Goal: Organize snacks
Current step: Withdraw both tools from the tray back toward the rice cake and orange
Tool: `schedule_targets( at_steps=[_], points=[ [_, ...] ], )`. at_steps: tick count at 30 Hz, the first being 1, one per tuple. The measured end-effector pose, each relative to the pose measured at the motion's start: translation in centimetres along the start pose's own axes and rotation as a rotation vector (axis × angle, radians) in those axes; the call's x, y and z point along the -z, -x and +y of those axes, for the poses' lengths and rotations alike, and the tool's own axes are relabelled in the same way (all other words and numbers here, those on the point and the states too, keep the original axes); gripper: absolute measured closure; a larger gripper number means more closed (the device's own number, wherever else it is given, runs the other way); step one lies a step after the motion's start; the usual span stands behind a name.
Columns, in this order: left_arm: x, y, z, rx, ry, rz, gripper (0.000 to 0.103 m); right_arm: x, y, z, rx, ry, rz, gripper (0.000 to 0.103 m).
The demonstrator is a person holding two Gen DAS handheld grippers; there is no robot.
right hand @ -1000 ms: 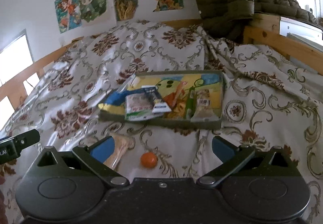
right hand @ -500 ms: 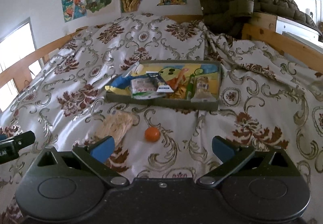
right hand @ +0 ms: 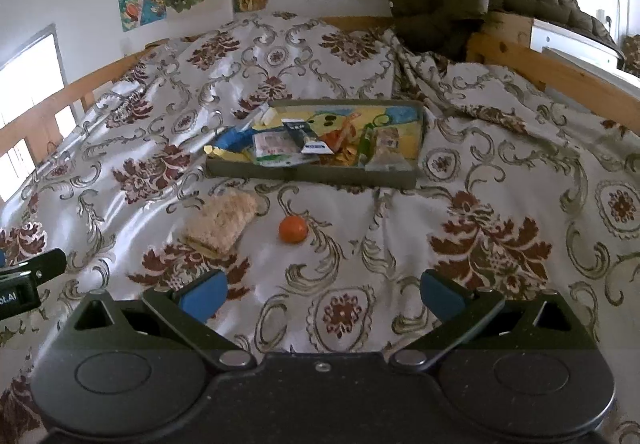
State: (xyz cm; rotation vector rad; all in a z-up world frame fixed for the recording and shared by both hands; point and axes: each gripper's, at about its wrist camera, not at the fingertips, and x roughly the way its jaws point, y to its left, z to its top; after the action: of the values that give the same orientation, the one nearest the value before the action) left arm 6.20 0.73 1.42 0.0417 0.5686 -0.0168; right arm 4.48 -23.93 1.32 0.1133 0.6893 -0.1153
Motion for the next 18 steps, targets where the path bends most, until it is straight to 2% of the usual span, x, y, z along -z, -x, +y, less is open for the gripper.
schedule_targets(
  at_steps=[13,18],
  points=[
    [0.56,0.02,-0.25,0.007,-0.026,0.022,0.0,0.93,0.53,0.44,0.011,0.027,0.024,0.001],
    [0.57,-0.41,0.07,0.006,-0.007,0.042,0.0,0.93,0.26,0.36,0.011,0.021,0.031,0.001]
  ],
)
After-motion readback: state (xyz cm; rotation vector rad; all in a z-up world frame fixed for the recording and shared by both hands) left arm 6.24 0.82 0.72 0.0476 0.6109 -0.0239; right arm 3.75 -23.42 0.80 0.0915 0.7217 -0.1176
